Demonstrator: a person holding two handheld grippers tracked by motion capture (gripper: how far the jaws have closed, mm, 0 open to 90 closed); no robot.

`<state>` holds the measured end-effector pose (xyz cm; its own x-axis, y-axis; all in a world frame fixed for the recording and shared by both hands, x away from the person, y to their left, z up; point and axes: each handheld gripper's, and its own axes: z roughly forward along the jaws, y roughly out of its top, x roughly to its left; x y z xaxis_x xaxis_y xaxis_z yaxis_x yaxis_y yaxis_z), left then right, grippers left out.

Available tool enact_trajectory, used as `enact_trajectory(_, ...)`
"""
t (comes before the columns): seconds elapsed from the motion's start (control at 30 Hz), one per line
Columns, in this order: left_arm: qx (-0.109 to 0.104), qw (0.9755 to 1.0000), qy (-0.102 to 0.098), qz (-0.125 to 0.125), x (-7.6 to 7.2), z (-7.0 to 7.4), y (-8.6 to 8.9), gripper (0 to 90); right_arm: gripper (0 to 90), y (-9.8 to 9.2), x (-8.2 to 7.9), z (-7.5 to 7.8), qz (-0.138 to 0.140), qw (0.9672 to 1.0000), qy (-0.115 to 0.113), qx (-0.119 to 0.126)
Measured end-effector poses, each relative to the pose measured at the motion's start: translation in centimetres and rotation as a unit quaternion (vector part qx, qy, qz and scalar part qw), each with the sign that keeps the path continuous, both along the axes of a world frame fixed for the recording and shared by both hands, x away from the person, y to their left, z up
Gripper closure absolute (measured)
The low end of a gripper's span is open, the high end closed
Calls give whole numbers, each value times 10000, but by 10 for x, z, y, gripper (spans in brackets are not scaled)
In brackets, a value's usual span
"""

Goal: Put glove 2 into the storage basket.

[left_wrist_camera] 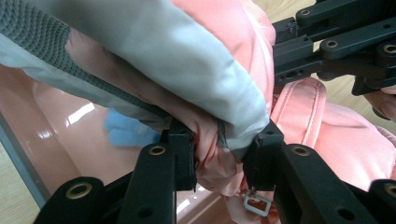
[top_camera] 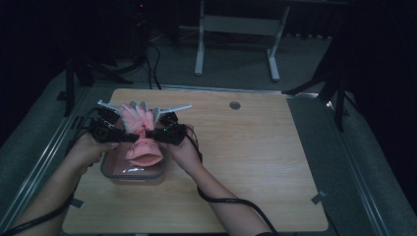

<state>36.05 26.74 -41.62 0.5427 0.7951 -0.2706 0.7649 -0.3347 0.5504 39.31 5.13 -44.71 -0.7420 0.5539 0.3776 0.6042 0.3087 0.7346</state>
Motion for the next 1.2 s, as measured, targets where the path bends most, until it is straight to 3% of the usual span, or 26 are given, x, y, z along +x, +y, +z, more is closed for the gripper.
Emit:
enact_trajectory(0.3,-177,9993,332,44,3,-45,6,687,776,11,2,-35,61,9985,182,-521)
enact_trajectory(0.5,-177,9990,413,58,3,-57,5,683,772,11,0,-46,100,9973,184,-702)
enact_trajectory(0.83,-268,9984,479,139,5,-68,9,645,735,14,4,-51,174,9959,186,-866)
enact_trajectory(0.93,-347,9982,465,121,5,-66,9,645,623,12,6,-45,193,9953,67,-946)
enact_trajectory(1.03,-371,9982,450,130,6,-67,9,643,521,8,4,-40,163,9945,-348,-975)
enact_trajectory(1.13,-357,9986,359,155,7,-68,7,604,424,2,4,-32,193,9953,-556,-774)
enact_trajectory(1.2,-360,9986,198,330,7,-67,7,534,372,-3,4,-28,186,9963,-571,-616)
